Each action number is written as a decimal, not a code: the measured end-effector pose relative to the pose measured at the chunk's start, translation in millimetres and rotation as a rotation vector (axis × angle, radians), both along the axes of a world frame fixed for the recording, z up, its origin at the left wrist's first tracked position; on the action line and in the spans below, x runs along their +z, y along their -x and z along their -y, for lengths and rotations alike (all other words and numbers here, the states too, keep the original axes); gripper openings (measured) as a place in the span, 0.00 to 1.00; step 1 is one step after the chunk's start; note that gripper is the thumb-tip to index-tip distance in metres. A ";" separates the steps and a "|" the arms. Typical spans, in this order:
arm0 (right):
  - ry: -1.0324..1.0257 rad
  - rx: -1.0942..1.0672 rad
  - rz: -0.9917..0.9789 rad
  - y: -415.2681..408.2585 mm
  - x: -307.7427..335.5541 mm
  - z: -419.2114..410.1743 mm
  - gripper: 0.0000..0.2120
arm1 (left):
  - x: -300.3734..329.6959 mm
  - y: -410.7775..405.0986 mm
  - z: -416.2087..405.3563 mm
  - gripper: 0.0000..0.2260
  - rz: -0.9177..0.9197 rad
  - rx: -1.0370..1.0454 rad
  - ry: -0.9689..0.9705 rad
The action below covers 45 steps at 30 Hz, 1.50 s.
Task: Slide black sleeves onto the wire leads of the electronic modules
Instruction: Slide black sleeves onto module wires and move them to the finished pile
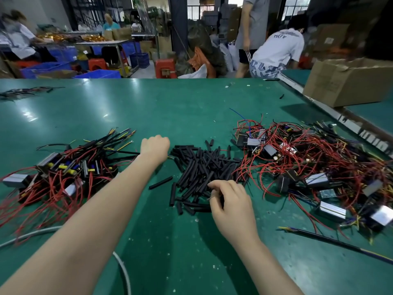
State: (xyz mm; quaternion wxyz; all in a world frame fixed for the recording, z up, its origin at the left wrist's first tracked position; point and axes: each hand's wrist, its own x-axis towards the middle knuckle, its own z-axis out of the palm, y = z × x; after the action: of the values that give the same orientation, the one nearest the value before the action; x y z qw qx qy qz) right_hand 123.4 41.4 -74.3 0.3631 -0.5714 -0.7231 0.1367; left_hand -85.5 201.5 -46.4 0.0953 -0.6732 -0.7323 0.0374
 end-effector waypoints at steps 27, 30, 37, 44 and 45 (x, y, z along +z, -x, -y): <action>-0.147 -0.264 -0.465 -12.3 9.0 -3.7 0.08 | 5.0 -73.8 78.3 0.23 0.857 -0.195 -0.038; -0.105 -0.270 -0.406 -15.4 8.9 -1.8 0.08 | -2.2 -54.4 101.5 0.26 0.732 -0.027 -0.031; -0.145 0.127 0.100 -9.0 3.1 21.3 0.14 | -29.9 -63.7 125.0 0.25 0.722 0.031 0.029; -0.097 0.053 0.328 -10.4 -1.1 18.0 0.13 | -14.4 -109.7 129.9 0.24 1.274 -0.138 -0.132; -0.111 0.024 0.333 -11.1 -0.2 17.8 0.13 | -14.9 -113.1 130.3 0.24 1.294 -0.141 -0.150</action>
State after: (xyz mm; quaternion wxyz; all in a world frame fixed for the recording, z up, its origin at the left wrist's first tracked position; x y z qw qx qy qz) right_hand 134.5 23.6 -74.4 0.2675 -0.5565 -0.7866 0.0042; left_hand 27.6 71.2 -61.3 -0.3156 -0.5976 -0.5965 -0.4329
